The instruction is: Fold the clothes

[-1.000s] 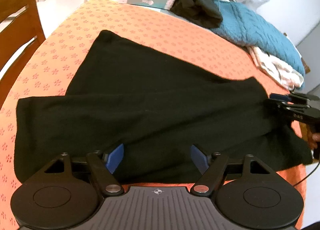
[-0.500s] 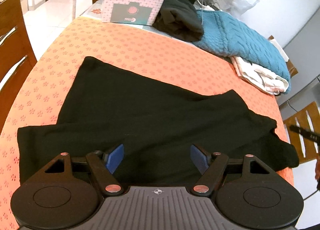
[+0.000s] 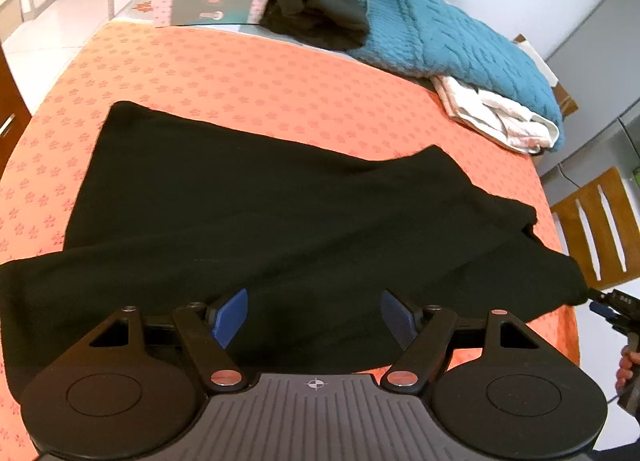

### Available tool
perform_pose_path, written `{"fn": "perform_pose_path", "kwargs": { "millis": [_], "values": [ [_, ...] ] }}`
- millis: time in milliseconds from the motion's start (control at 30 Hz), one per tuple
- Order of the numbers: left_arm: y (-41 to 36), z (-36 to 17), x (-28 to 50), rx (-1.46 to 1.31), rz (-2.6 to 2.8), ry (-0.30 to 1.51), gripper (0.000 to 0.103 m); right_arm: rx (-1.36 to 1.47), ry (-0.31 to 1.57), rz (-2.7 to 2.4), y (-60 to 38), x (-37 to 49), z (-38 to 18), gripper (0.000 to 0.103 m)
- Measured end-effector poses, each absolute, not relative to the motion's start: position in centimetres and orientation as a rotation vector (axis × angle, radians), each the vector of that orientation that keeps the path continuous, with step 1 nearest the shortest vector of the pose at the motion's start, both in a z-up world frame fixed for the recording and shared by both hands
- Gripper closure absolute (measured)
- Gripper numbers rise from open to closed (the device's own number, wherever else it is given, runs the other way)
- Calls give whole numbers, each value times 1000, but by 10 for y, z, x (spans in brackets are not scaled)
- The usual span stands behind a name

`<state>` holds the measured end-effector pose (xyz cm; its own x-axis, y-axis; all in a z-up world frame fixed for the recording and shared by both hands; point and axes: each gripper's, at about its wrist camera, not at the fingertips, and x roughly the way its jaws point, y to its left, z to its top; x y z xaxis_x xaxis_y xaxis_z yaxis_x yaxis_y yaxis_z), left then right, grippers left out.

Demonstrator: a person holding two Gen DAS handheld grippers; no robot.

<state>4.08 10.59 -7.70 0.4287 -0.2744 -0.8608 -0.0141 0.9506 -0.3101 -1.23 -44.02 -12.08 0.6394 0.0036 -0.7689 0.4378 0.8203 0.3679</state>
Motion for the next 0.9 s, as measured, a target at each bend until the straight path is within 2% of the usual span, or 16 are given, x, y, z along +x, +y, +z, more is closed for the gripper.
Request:
{"fn": "perform_pose_path", "kwargs": {
  "millis": [33,100,200,367,400,433,500,700,900],
  "values": [
    [104,-77,41,-287,-170,1122,27,606,844,-280,-446,-16,-125,45],
    [101,-77,42,-283,-179,1126,27,678,831,-314,-458,-23,-132,42],
    [100,-74,43,-285,-179,1124,27,783,810,-364,-475,-34,-144,42],
    [97,-70,40,-281,-190,1112,27,770,788,-338,-462,-27,-144,43],
    [96,-70,40,-281,-189,1114,27,767,783,-332,-460,-26,-144,53],
    [96,-70,40,-281,-187,1116,27,765,779,-327,-457,-25,-144,73],
    [96,-71,39,-282,-185,1116,27,731,778,-317,-451,-21,-140,90],
    [98,-71,38,-283,-179,1114,27,486,712,-215,-411,-11,-83,91],
    [100,-71,36,-285,-173,1112,27,175,689,6,-329,3,-39,91]
  ]
}}
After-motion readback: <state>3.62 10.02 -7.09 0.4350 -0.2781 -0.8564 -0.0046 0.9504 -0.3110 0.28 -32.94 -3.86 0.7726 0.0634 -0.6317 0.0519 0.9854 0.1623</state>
